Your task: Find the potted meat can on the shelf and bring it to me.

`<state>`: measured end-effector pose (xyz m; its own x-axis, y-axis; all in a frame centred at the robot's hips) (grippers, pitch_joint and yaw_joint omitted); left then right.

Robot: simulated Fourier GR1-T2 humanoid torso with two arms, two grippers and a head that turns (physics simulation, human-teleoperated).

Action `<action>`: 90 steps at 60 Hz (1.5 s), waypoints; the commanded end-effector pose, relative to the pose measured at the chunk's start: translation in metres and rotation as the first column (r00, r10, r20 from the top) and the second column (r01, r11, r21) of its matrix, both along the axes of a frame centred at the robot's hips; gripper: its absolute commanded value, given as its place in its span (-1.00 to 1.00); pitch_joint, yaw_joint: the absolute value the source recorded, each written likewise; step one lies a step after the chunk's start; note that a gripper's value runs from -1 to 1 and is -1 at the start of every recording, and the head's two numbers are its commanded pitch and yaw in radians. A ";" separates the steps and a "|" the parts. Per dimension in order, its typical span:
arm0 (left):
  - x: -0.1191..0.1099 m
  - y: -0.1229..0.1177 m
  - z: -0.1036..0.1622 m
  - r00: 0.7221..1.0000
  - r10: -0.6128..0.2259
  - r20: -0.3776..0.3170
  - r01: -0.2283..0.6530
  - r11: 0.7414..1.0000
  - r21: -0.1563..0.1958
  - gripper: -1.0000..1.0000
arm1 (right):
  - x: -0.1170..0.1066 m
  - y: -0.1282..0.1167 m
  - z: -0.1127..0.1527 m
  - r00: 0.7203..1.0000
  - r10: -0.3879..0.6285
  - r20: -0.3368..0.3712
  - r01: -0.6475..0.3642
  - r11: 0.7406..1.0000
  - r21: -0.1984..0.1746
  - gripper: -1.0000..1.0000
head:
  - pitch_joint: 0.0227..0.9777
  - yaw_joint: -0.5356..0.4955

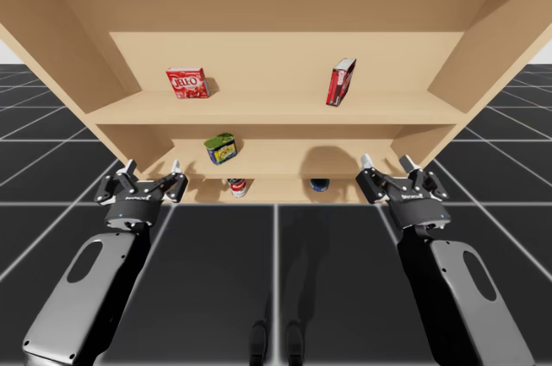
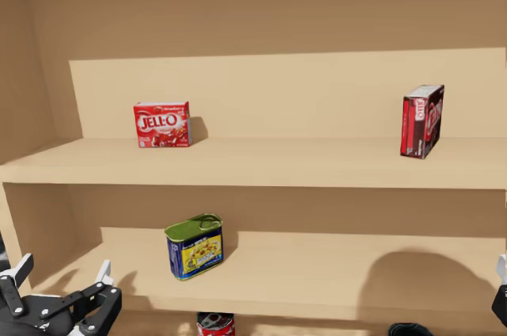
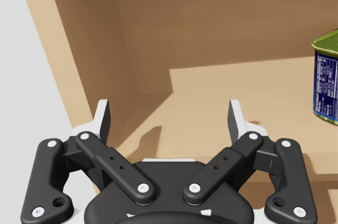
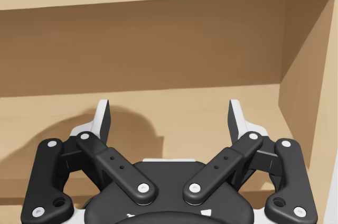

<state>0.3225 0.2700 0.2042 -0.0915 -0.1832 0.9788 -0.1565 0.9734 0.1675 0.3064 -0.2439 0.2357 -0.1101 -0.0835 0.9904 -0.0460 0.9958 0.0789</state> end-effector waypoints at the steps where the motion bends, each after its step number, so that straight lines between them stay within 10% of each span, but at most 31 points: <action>1: 0.000 0.002 0.000 1.000 0.005 -0.001 -0.005 1.000 -0.002 -1.00 | 0.001 0.000 -0.001 1.000 0.008 -0.011 -0.008 1.000 -0.003 -1.00 | -0.20 0.38; 33: -0.023 -0.013 0.029 0.991 -0.129 0.027 0.131 0.987 -0.097 -1.00 | 0.000 0.000 -0.001 1.000 0.012 -0.025 -0.012 1.000 0.009 -1.00 | 0.05 0.51; 56: -0.011 -0.030 0.063 0.894 -0.443 -0.063 0.420 0.880 -0.222 -1.00 | 0.000 0.000 0.000 1.000 0.020 -0.024 -0.020 1.000 0.008 -1.00 | 0.03 0.51; 90: 0.059 -0.047 0.029 0.855 -0.489 -0.174 0.455 0.867 -0.203 -1.00 | 0.000 -0.001 0.002 0.999 0.026 -0.024 -0.025 1.000 0.009 -1.00 | 0.05 0.49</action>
